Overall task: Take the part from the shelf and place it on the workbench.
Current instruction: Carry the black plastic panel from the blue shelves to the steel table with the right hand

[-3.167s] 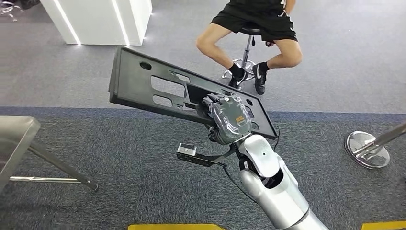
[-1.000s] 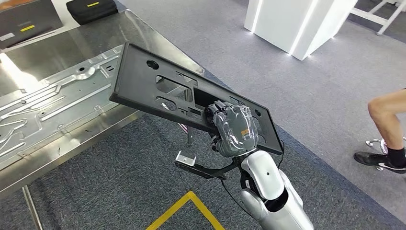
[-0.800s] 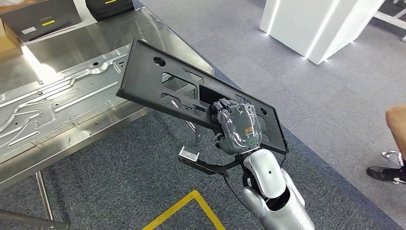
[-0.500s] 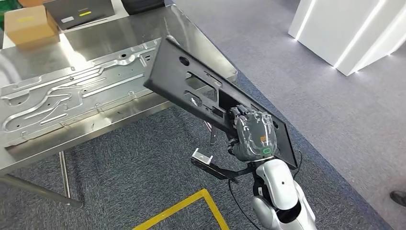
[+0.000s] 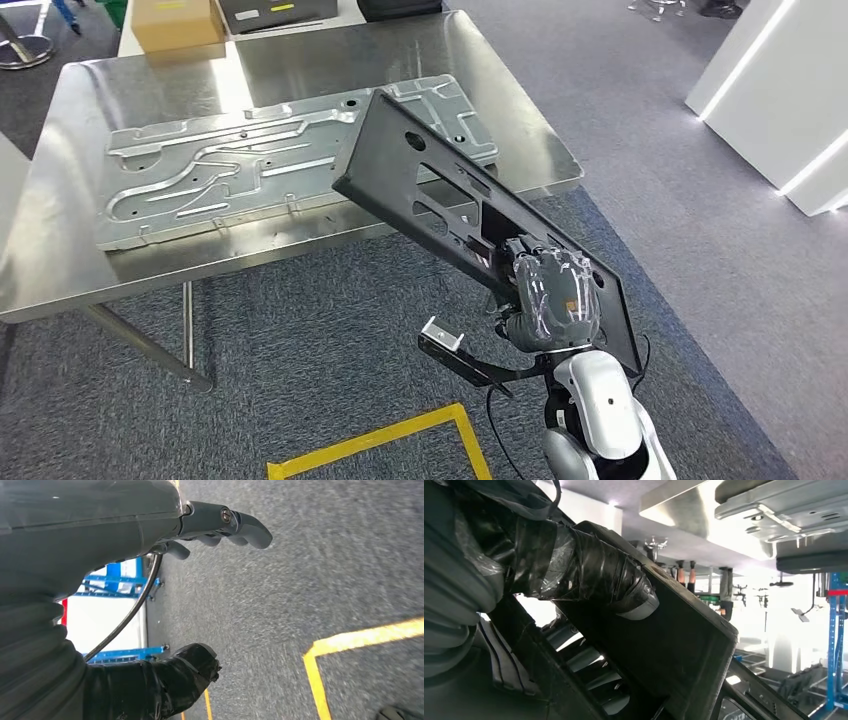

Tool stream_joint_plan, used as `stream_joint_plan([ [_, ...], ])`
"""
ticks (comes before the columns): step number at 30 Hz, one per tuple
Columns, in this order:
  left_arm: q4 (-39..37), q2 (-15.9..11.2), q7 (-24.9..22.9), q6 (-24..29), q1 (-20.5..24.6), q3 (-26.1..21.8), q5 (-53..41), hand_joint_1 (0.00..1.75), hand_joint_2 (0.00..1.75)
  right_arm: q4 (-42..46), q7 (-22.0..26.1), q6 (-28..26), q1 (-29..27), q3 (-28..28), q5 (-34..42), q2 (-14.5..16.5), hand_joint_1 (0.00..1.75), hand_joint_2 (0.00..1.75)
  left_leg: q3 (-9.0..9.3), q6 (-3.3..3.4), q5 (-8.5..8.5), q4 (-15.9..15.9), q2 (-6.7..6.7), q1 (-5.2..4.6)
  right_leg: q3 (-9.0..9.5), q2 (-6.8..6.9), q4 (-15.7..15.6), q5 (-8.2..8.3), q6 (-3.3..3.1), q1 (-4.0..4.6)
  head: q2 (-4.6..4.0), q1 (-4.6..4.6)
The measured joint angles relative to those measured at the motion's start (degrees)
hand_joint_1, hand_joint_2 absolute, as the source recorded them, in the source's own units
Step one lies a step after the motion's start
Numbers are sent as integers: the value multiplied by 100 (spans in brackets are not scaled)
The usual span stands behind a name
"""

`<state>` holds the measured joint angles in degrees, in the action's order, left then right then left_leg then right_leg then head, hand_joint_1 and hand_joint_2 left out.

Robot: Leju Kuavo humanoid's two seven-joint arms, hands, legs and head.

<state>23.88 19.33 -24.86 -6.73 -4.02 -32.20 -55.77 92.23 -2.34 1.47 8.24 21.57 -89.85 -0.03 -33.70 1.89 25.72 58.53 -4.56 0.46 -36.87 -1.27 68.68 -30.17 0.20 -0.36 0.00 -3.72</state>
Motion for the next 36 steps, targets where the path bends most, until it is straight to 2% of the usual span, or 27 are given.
stream_joint_plan([
  [1,33,4,-2,-23,-22,29,-38,0,175,19,-29,16,-6,0,0,-10,175,175,-1,-6,-3,4,-80,-3,160,-151,-391,189,-39,3,0,-2],
  [3,100,10,-1,-80,-61,78,-103,0,175,72,-64,54,-28,0,0,-32,175,175,-34,-41,-19,11,-225,13,349,-376,-878,349,-86,13,0,-3],
  [4,125,13,0,-107,-81,93,-129,0,175,99,-76,72,-39,0,0,-42,175,175,-56,-71,-33,8,-294,26,370,-398,-934,334,-96,18,0,-3],
  [5,143,12,1,-128,-104,103,-149,0,175,127,-85,82,-46,0,0,-45,175,175,-73,-105,-47,-4,-366,40,381,-339,-968,340,-101,26,0,-1],
  [6,160,7,0,-142,-125,110,-165,0,175,156,-91,87,-49,0,0,-48,175,175,-85,-135,-40,6,-363,39,402,-261,-1005,355,-114,16,1,-3],
  [7,176,3,0,-151,-142,118,-175,0,175,184,-95,91,-53,0,0,-49,175,175,-113,-160,7,64,-269,23,431,-184,-1055,373,-132,1,1,-10],
  [8,199,-1,0,-158,-153,125,-185,0,175,208,-97,93,-58,0,-1,-50,175,175,-183,-182,112,216,-112,3,456,-97,-1105,391,-158,-14,1,-18],
  [10,244,-9,1,-194,-160,151,-231,0,175,236,-100,108,-87,0,-2,-56,175,175,-473,-215,464,842,244,-7,479,84,-1148,403,-196,-19,0,-34],
  [11,262,-12,1,-224,-162,168,-272,0,175,246,-106,125,-108,0,-2,-62,175,175,-646,-237,623,1204,330,8,476,184,-1146,399,-204,-14,0,-34],
  [12,275,-15,0,-265,-166,184,-333,0,175,252,-117,150,-129,0,-2,-68,175,175,-764,-260,702,1459,378,28,474,281,-1143,394,-201,-12,0,-35],
  [13,290,-17,-1,-304,-172,193,-402,0,175,260,-129,183,-149,0,-2,-74,175,175,-783,-284,674,1518,408,49,473,372,-1138,388,-193,-14,0,-35],
  [14,308,-19,-2,-345,-178,197,-478,0,175,274,-145,225,-163,0,-2,-81,175,175,-681,-306,545,1348,446,68,473,457,-1127,378,-178,-21,0,-35],
  [15,324,-19,-3,-387,-182,196,-564,0,175,295,-168,270,-173,0,-2,-93,175,175,-471,-322,354,985,519,82,475,533,-1107,362,-154,-29,0,-35],
  [17,345,-19,2,-464,-182,192,-741,0,175,360,-266,363,-179,0,-2,-152,175,175,-68,-307,114,251,751,70,476,658,-1048,315,-83,-20,0,-33],
  [18,348,-19,5,-500,-179,187,-834,0,175,394,-352,408,-175,1,-2,-207,175,175,34,-278,77,60,818,55,479,710,-1025,297,-46,-9,0,-31],
  [19,349,-18,12,-532,-177,179,-921,0,175,425,-461,456,-167,9,-2,-276,175,175,50,-240,90,5,828,36,486,759,-1016,289,-12,6,0,-28],
  [21,348,-15,27,-583,-177,150,-1080,0,175,467,-773,565,-123,75,-2,-464,175,175,29,-151,59,-4,695,36,509,828,-1018,278,58,-2,1,-26],
  [23,345,-6,49,-604,-165,98,-1201,0,175,486,-1225,677,-32,249,-2,-746,175,175,29,-65,14,-38,575,54,457,624,-839,122,125,-35,1,-21],
  [25,338,-1,77,-608,-140,59,-1270,0,175,491,-1706,775,80,540,-2,-1088,175,175,21,-10,-21,-49,458,56,203,290,-242,-245,155,-51,1,-16],
  [26,333,-1,87,-608,-129,48,-1287,0,175,491,-1880,811,121,706,-2,-1248,175,175,6,3,-29,-45,389,47,23,202,144,-425,158,-50,1,-15],
  [27,330,-1,92,-608,-121,37,-1298,0,175,490,-1980,838,147,855,-2,-1389,175,175,-5,11,-34,-40,309,39,-124,162,446,-520,156,-47,1,-16],
  [28,327,-1,92,-608,-116,23,-1306,0,175,490,-2020,856,160,972,-1,-1505,175,175,-12,15,-37,-32,222,31,-194,143,577,-506,147,-45,1,-16],
  [29,325,-1,92,-608,-115,8,-1311,0,175,490,-2042,868,173,1052,-1,-1592,175,175,-14,16,-39,-22,132,25,-156,126,479,-374,129,-43,1,-16],
  [30,323,1,93,-608,-114,-6,-1316,0,175,490,-2067,884,201,1108,-1,-1667,175,175,-11,16,-39,-13,44,21,-18,73,170,-157,102,-41,1,-16],
  [32,314,11,101,-608,-105,-32,-1325,0,175,490,-2200,939,296,1239,-2,-1798,175,175,-18,0,-46,6,-108,15,317,-222,-596,196,28,-45,0,-20],
  [34,294,19,109,-608,-89,-61,-1333,0,175,489,-2435,1093,385,1404,-1,-1935,175,175,-63,-55,-71,14,-250,35,471,-427,-969,282,-17,-36,0,-19],
  [36,254,16,106,-609,-79,-87,-1343,0,175,489,-2616,1280,465,1569,-1,-2061,175,175,-116,-132,-106,0,-390,58,491,-325,-1028,292,-40,-33,1,-16],
])
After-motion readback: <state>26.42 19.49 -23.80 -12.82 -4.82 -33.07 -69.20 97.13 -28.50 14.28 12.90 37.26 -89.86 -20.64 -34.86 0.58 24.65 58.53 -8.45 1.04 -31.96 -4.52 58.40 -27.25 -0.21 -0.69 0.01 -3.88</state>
